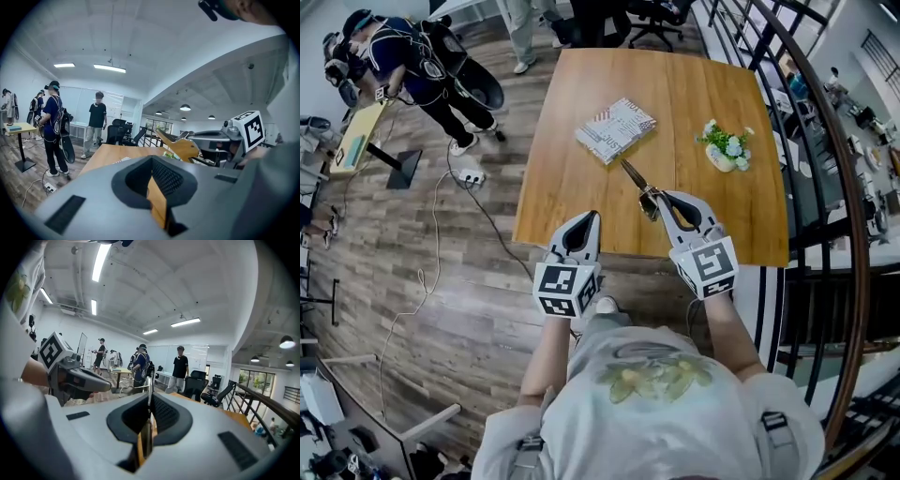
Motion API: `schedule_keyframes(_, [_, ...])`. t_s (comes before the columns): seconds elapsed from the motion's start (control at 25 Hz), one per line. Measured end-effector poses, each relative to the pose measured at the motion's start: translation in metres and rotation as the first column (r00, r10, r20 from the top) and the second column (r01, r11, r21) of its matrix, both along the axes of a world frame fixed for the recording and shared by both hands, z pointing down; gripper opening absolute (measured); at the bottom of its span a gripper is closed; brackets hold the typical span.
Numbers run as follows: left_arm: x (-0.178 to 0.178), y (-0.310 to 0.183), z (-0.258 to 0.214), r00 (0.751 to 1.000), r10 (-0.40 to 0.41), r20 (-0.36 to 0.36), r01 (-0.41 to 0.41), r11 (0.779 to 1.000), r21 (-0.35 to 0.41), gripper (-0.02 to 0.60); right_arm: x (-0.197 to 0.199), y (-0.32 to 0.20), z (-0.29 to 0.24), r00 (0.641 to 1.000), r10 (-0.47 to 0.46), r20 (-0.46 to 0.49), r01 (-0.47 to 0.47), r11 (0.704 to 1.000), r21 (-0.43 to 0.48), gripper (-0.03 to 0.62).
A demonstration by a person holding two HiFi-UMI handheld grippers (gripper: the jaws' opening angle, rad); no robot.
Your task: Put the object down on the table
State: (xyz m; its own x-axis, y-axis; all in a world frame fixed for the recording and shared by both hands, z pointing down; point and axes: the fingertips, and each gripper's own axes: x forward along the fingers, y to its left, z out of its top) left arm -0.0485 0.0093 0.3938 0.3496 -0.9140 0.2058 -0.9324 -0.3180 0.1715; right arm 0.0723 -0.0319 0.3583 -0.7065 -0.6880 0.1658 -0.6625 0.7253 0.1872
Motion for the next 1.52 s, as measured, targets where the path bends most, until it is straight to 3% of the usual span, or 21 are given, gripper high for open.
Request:
schedule_keyframes(0.48, [-0.043,-0.039,0.010,0.998,0.062,0.002,-0.062,0.998,0.007,0.014,-0.037,-0.037,-0.001,0.997,0.073,-0.014,-0.072,0.996,0.042,0.009])
schedule_keyframes(1.52, [-0.059,-0.117,0.037,0.997,0.076,-0.026,-0.077,0.996,-0.038,0.014,-0.060,-0.115,0.018,0.996,0.060,-0.066,-0.059,0.998,0.022,0.009])
